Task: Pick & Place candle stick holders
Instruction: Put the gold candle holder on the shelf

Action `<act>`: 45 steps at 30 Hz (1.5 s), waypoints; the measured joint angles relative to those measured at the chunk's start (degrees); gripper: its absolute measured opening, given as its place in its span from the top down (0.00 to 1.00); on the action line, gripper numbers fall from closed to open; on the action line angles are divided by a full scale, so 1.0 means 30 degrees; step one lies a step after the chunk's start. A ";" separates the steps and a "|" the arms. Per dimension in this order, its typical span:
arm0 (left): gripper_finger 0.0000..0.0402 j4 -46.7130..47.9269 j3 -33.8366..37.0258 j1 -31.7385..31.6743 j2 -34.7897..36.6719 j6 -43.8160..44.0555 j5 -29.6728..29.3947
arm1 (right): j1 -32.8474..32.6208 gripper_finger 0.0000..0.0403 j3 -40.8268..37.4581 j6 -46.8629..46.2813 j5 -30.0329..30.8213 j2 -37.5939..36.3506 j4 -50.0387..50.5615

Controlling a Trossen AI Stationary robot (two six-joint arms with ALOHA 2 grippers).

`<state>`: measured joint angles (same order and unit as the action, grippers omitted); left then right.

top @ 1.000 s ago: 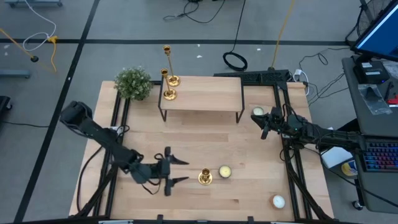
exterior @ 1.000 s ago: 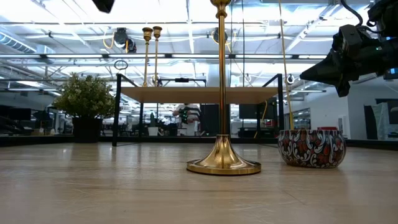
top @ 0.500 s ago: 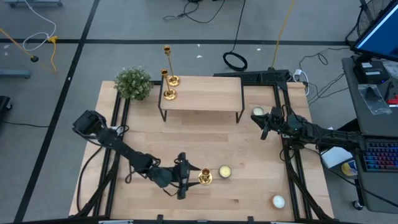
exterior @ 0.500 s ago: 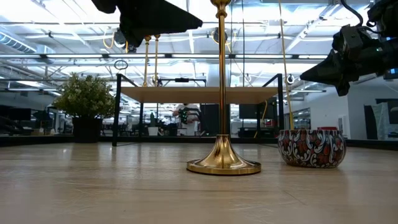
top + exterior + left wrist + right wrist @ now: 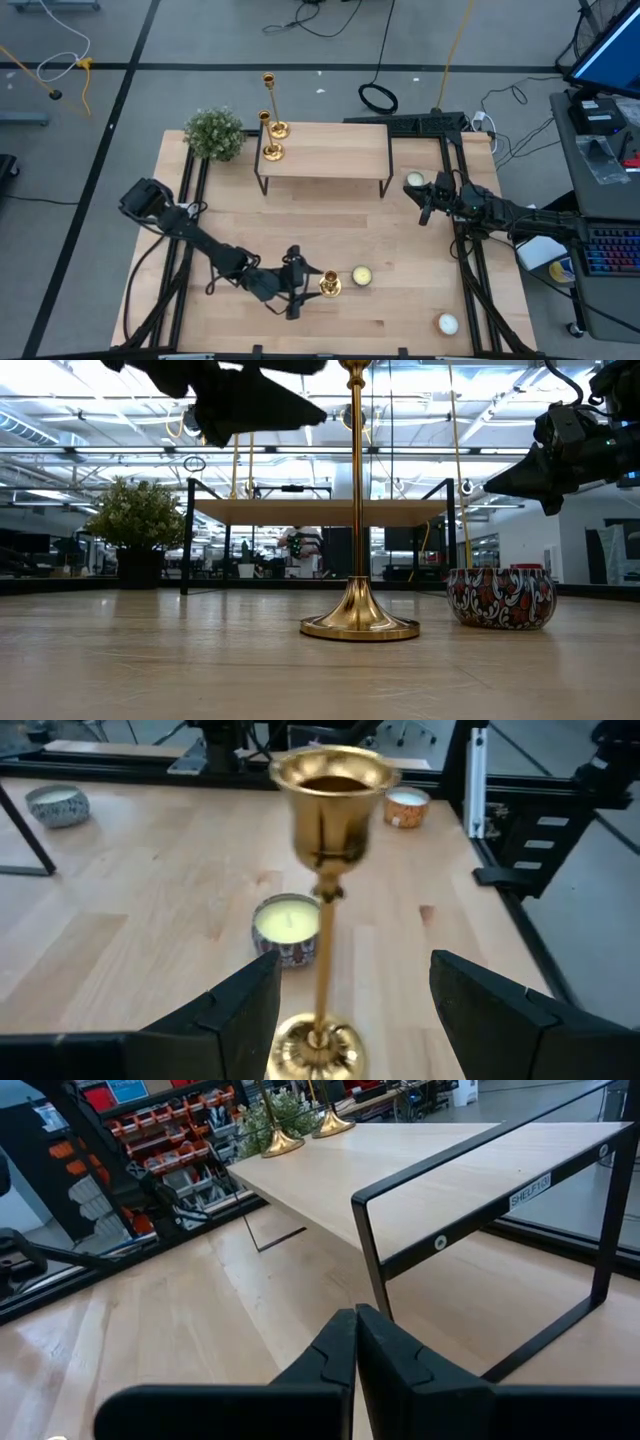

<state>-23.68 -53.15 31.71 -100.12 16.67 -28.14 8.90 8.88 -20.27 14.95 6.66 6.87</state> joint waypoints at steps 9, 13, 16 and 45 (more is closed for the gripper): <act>0.36 -0.0274 0.0007 -0.1296 -0.0601 0.0571 0.0469 | 0.0004 0.99 0.0000 -0.0007 -0.0003 0.0000 0.0000; 0.36 -0.0139 0.0007 -0.1801 -0.0610 0.1202 0.0918 | 0.0000 0.99 0.0000 -0.0007 -0.0011 0.0000 0.0012; 0.36 -0.0154 0.0007 -0.1987 -0.0610 0.1118 0.0908 | 0.0002 0.99 0.0000 -0.0007 -0.0011 0.0000 0.0019; 0.36 0.0156 0.0015 -0.1803 -0.0610 0.0889 0.1654 | 0.0004 0.99 0.0000 -0.0007 -0.0003 0.0000 0.0080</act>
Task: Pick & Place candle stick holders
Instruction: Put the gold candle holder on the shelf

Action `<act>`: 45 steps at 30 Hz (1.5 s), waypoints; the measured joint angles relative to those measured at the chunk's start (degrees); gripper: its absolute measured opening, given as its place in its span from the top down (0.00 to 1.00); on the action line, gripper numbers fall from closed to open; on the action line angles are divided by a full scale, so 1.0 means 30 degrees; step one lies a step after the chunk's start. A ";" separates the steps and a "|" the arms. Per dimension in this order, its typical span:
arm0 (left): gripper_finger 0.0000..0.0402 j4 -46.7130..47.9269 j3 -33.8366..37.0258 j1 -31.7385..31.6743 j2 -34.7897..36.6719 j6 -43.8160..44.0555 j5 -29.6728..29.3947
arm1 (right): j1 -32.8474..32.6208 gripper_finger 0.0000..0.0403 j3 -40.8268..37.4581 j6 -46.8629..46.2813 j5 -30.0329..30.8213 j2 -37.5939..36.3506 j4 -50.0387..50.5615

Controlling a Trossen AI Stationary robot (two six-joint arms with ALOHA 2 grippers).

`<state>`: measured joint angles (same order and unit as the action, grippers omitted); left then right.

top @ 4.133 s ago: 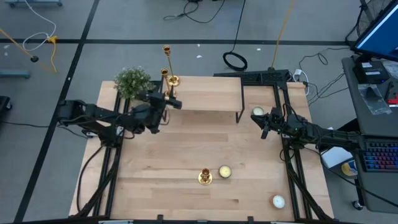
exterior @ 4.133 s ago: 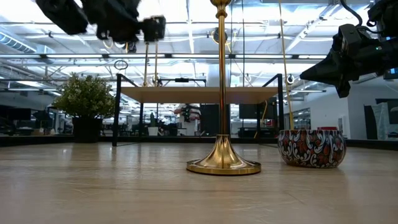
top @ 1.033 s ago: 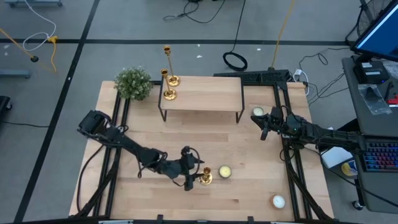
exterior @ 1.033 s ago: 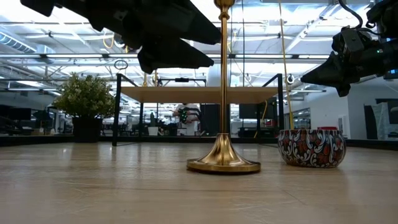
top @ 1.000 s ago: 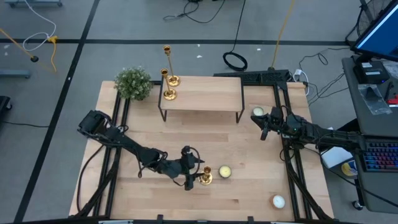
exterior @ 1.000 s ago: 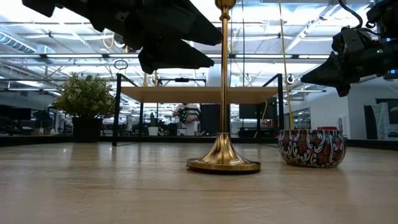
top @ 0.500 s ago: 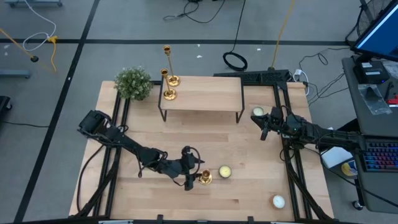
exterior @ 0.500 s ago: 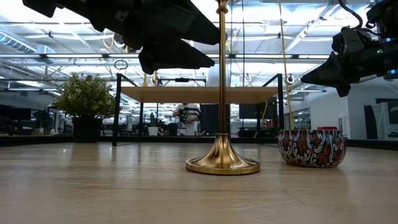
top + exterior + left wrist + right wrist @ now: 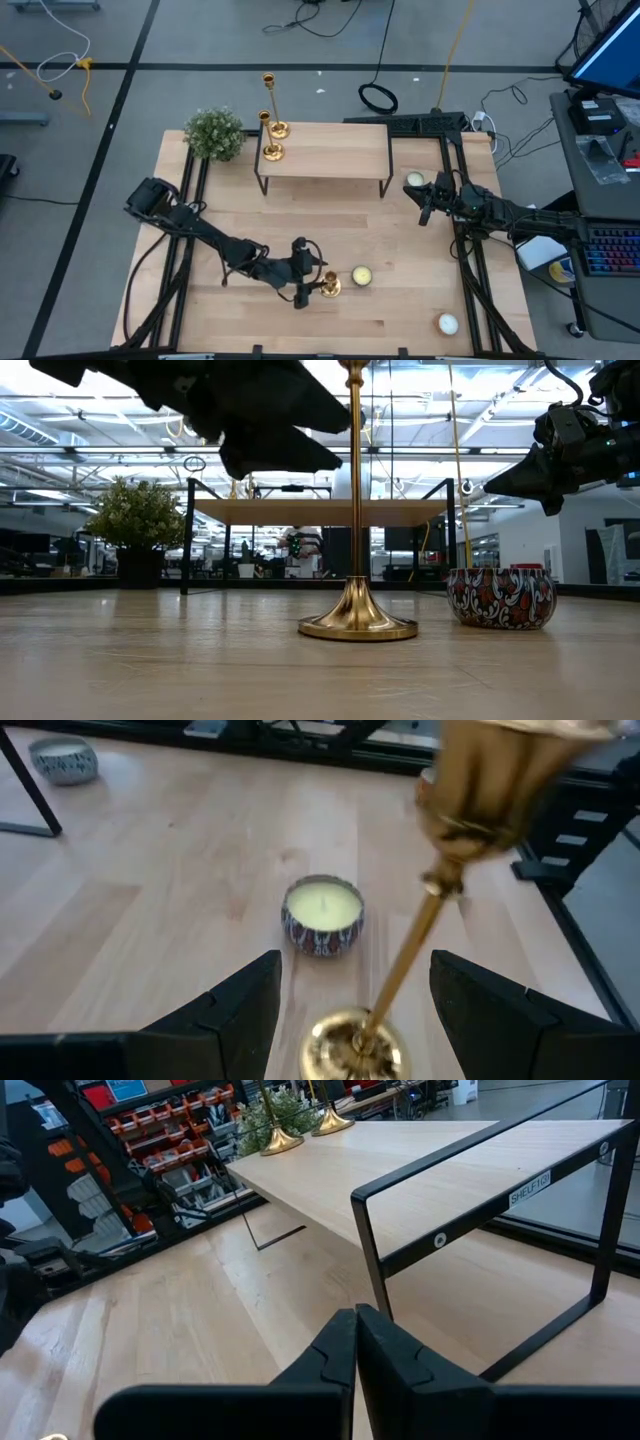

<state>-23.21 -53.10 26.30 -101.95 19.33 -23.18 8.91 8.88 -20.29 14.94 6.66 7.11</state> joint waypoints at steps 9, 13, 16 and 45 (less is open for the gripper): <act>0.36 0.0586 -0.2316 -0.0343 -0.1771 -0.0894 0.0764 | -0.0003 0.99 0.0000 0.0000 0.0007 0.0007 0.0007; 0.36 0.1157 -0.3181 -0.0376 -0.2449 -0.0757 0.0567 | 0.0000 0.99 0.0000 -0.0015 0.0000 0.0015 0.0160; 0.36 0.1199 -0.3286 -0.0370 -0.2463 -0.0688 0.0528 | -0.0005 0.99 -0.0007 -0.0073 0.0000 0.0028 0.0354; 0.36 0.0630 -0.3264 0.0031 -0.2266 -0.0777 -0.1982 | -0.0007 0.99 -0.0007 -0.0013 -0.0007 0.0057 0.0430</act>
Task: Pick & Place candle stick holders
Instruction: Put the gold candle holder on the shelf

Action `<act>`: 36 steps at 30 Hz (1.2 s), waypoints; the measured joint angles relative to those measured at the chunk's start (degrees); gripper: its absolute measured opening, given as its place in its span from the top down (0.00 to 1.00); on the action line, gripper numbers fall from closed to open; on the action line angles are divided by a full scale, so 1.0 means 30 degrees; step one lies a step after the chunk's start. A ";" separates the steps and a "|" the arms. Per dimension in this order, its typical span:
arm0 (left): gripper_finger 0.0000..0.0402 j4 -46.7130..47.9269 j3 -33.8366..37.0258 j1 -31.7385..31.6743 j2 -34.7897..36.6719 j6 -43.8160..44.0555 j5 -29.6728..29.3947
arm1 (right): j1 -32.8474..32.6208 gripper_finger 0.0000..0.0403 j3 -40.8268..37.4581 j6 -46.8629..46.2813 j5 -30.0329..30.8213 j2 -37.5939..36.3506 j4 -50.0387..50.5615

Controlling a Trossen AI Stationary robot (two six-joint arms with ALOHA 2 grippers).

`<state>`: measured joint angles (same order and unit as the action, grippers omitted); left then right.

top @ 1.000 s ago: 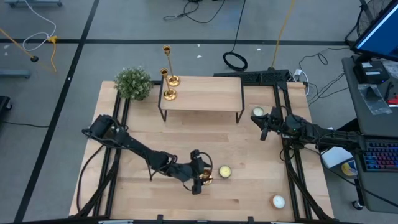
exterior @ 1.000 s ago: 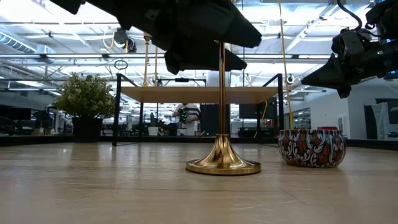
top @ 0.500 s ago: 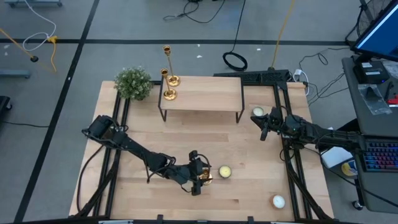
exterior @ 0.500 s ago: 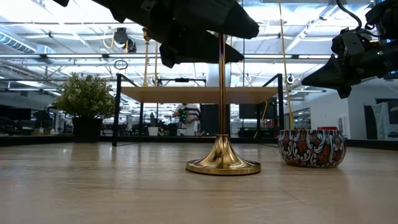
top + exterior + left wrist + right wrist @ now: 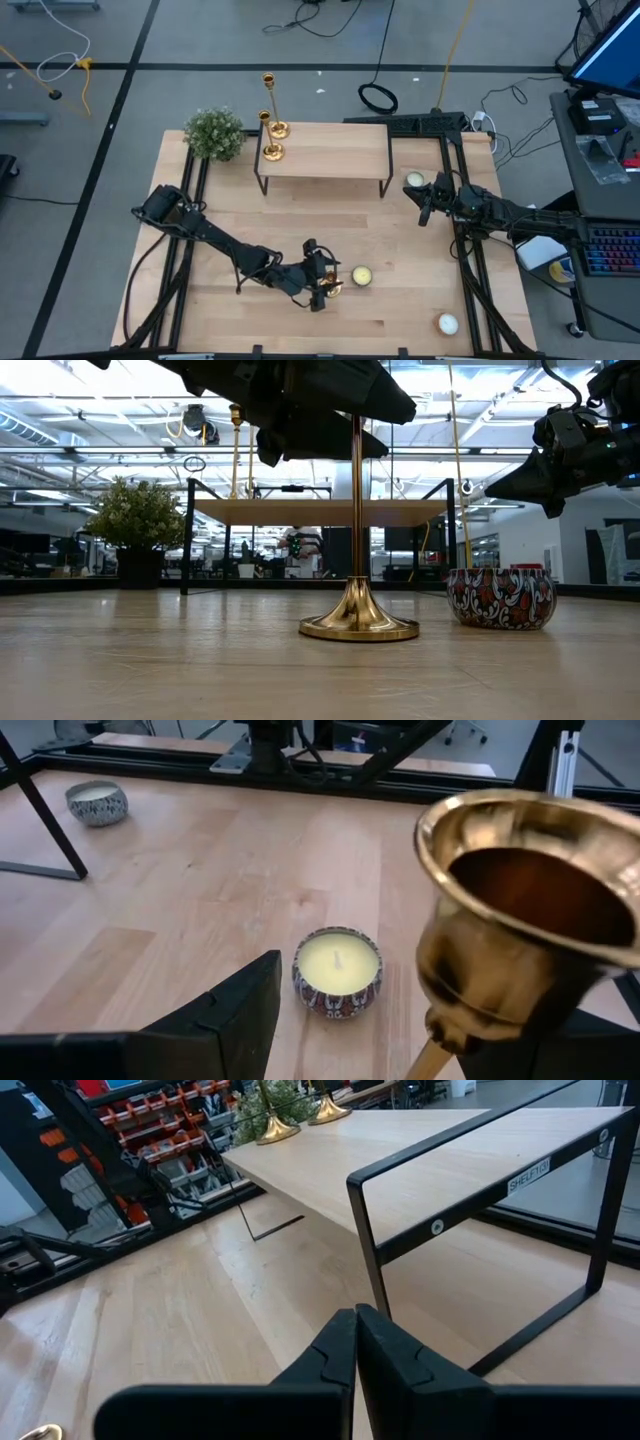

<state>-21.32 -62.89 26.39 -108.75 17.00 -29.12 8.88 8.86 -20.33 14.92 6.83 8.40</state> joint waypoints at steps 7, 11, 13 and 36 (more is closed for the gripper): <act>0.37 0.0058 0.0001 0.0001 0.0061 -0.0017 0.0001 | 0.0000 0.99 0.0000 0.0006 0.0000 0.0000 0.0001; 0.37 0.0091 0.0022 0.0015 0.0505 -0.0127 0.0007 | 0.0007 0.99 0.0000 0.0001 0.0000 0.0001 0.0000; 0.37 0.0383 0.0022 0.0015 0.0739 -0.0119 0.0004 | 0.0007 0.99 0.0000 -0.0001 0.0000 0.0001 0.0000; 0.93 0.0861 0.0022 0.0678 0.1202 0.0573 -0.0270 | 0.0000 0.99 0.0000 -0.0060 0.0000 -0.0006 0.0000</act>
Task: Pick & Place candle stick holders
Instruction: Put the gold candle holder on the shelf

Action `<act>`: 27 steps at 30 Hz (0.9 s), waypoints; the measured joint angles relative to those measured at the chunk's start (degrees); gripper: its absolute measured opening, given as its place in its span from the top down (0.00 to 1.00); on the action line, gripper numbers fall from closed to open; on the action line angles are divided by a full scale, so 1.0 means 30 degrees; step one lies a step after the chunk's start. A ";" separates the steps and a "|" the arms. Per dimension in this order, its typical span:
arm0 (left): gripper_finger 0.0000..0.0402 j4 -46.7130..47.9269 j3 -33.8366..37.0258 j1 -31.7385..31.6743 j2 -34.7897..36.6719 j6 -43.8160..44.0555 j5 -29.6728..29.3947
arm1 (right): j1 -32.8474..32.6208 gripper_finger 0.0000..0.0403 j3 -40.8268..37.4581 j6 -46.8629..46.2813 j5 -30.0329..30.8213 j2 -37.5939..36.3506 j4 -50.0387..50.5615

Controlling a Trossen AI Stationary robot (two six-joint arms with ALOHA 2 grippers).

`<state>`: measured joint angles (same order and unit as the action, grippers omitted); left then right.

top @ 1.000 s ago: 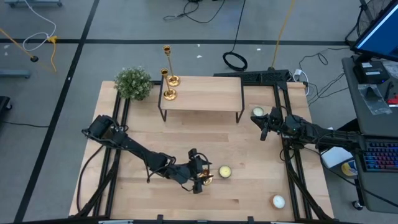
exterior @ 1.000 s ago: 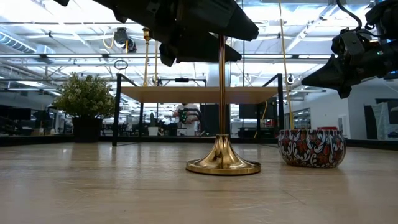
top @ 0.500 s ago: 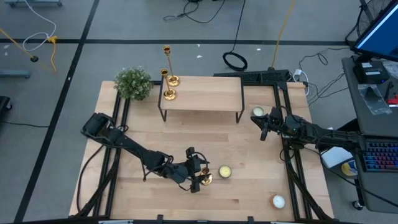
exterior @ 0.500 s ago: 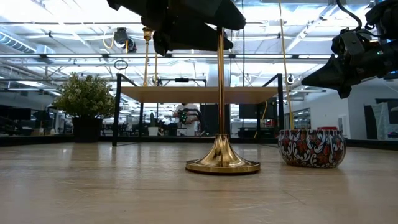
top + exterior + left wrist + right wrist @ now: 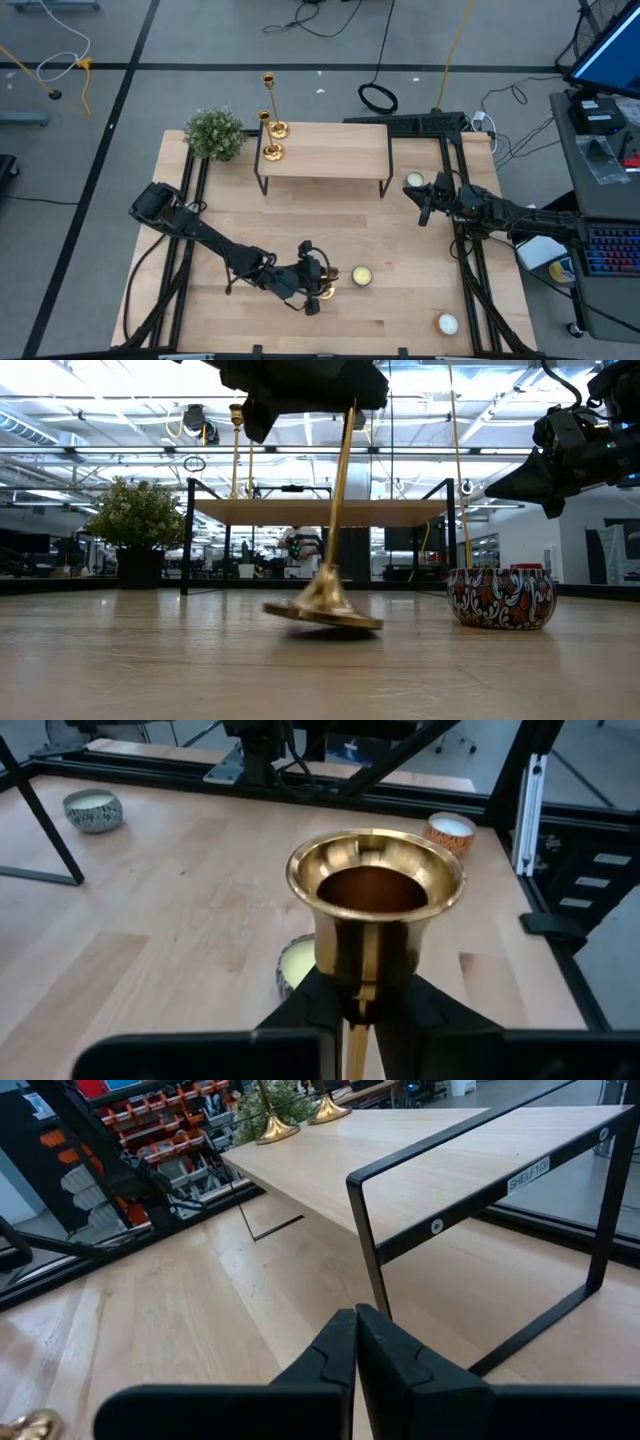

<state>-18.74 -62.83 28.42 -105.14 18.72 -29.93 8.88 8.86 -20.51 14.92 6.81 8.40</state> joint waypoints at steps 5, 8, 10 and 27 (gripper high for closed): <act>0.91 -0.0793 0.0000 0.0000 0.0000 0.0016 -0.0011 | 0.0007 0.99 0.0000 -0.0007 0.0000 0.0003 0.0000; 0.89 -0.1750 0.0000 -0.0058 0.0031 -0.0199 -0.0339 | 0.0005 0.99 0.0000 -0.0007 0.0000 0.0005 0.0000; 0.90 -0.2067 0.0000 -0.0094 0.0390 -0.0711 -0.0741 | 0.0000 0.99 0.0000 -0.0007 0.0000 0.0007 0.0000; 0.92 -0.5774 -0.0022 -0.2038 0.5059 -0.8148 -1.1794 | 0.0006 0.99 0.0000 0.0066 0.0007 0.0006 0.0000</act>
<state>-36.06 -62.89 22.31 -89.97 -5.72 -65.32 8.90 8.86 -20.32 14.94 6.83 8.40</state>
